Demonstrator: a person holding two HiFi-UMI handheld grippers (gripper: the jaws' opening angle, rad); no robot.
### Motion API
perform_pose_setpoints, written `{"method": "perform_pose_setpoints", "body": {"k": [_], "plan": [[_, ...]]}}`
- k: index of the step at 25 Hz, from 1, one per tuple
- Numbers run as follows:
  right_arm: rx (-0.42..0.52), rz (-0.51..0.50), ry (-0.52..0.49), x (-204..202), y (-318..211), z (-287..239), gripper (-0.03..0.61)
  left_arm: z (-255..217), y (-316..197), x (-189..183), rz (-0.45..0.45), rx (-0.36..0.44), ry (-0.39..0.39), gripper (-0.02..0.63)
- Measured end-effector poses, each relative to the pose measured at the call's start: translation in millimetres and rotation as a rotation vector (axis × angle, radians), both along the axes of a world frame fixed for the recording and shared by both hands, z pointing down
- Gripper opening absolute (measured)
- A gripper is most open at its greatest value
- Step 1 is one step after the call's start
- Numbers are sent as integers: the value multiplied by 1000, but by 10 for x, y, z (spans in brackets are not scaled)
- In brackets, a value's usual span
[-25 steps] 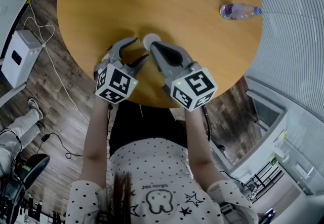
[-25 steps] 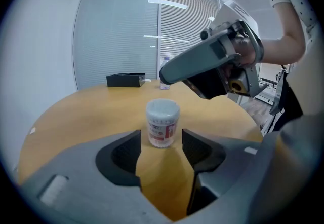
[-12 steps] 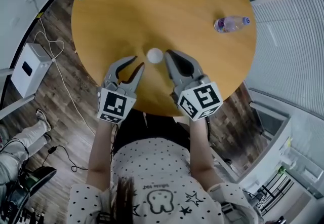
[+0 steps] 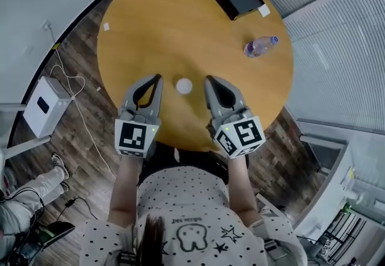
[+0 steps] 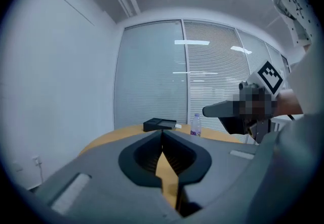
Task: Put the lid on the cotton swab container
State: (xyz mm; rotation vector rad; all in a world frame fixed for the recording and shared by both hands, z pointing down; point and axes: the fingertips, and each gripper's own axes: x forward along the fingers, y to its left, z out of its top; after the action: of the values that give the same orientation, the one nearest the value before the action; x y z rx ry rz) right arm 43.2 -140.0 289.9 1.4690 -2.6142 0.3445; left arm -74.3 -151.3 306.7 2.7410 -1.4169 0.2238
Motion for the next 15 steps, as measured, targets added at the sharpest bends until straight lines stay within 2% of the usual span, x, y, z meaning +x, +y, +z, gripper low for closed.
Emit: {"method": "perform_pose_setpoints", "body": {"k": [9, 15], "plan": [[118, 102, -23, 334, 371, -682, 3, -786, 204, -221, -92, 115, 85, 11], [176, 155, -51, 515, 667, -984, 3, -1170, 445, -316, -122, 178, 96, 9]]}}
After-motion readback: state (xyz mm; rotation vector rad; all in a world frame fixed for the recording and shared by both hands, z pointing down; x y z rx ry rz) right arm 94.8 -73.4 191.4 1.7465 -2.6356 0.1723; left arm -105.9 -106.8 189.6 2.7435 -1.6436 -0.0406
